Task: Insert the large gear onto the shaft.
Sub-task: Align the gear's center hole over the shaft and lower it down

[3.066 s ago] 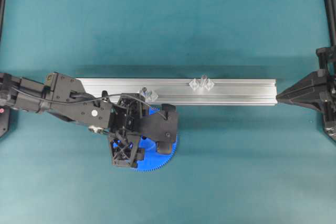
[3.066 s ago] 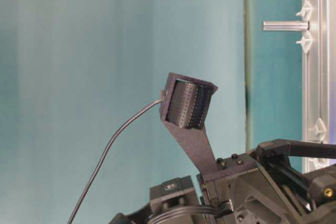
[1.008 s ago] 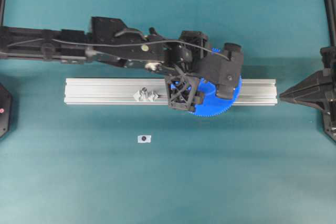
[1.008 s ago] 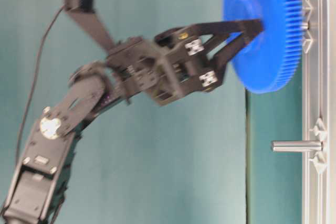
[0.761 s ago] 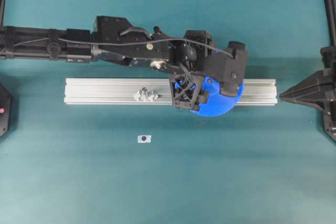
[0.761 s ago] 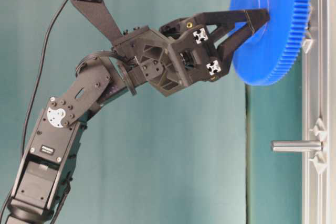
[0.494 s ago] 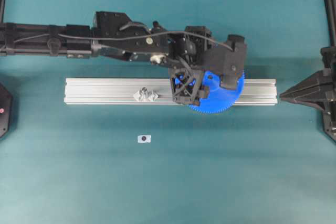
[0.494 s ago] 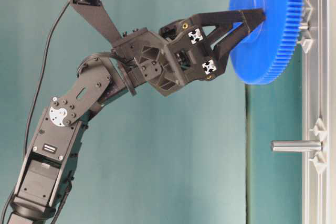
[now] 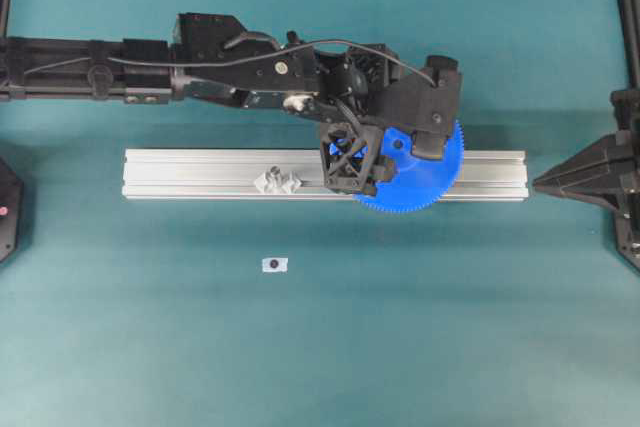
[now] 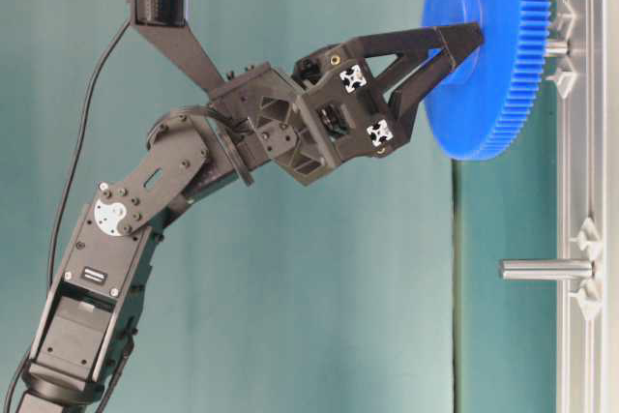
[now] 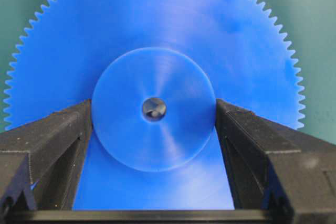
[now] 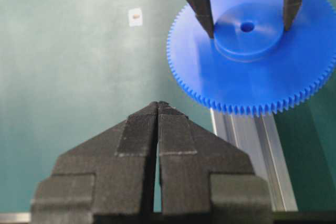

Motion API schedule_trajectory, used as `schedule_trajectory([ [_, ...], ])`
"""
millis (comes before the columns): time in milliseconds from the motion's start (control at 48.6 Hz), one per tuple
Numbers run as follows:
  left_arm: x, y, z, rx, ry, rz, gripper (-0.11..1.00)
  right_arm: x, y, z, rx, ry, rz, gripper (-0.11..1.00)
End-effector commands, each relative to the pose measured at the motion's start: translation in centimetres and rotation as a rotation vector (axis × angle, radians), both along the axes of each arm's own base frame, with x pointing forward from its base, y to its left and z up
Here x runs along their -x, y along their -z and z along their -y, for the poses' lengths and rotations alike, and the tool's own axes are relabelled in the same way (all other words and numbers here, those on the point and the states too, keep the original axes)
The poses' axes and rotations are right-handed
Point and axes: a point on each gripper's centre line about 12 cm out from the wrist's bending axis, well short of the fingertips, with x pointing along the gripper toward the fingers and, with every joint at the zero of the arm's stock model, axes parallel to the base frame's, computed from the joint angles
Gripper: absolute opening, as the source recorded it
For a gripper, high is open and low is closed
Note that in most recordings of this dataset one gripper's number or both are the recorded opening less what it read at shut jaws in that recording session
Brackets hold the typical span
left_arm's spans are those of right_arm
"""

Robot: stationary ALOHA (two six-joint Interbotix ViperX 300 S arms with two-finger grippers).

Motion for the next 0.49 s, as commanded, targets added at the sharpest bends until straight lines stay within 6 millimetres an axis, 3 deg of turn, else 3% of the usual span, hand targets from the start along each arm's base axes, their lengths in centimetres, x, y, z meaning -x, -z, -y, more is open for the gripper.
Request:
schedule_trajectory([
  [0,0.5,-1.2,-0.8,-0.003,-0.018,0.01,0.78,-0.2,-0.4,0.0,-0.008,0.003,0.01,0.01],
  [226,0.5,-1.0,1.5,-0.001,0.026,-0.002,0.78,-0.2,-0.5,0.0,-0.008,0.003,0.012,0.01],
  [473,1.0,-0.7,2.1,0.01,0.024,-0.014,0.78,-0.2,-0.5,0.0,-0.01,0.004,0.012,0.01],
])
